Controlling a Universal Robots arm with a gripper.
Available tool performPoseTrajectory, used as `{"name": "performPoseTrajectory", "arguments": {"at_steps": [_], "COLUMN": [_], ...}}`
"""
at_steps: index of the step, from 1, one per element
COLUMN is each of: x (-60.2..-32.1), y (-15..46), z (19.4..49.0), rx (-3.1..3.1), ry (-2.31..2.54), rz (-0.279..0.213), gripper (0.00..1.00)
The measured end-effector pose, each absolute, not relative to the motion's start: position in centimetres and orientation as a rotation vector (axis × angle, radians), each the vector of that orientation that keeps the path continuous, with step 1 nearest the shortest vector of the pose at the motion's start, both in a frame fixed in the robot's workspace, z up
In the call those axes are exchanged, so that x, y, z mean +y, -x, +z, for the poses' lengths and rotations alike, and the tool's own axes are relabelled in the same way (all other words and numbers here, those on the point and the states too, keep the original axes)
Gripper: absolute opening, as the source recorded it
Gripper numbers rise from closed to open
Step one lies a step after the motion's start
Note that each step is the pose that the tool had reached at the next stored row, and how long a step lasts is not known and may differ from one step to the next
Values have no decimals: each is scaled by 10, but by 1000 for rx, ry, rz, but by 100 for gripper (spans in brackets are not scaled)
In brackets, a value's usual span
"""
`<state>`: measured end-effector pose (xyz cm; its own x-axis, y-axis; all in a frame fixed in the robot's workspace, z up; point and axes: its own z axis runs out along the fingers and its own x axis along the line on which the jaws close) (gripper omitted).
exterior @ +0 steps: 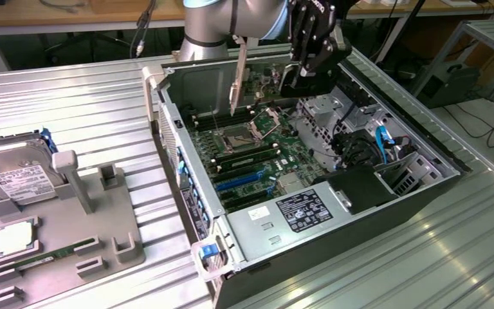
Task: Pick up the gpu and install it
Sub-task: 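Insert the gpu into the slot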
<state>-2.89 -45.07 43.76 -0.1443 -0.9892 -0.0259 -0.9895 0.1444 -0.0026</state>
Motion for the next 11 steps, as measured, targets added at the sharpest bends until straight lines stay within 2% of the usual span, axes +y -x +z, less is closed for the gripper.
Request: {"name": "performPoseTrajectory", "arguments": {"at_steps": [11], "x": [-448], "y": [29], "z": [428], "rx": [2263], "ry": [2147], "rz": [27], "gripper": [28]}}
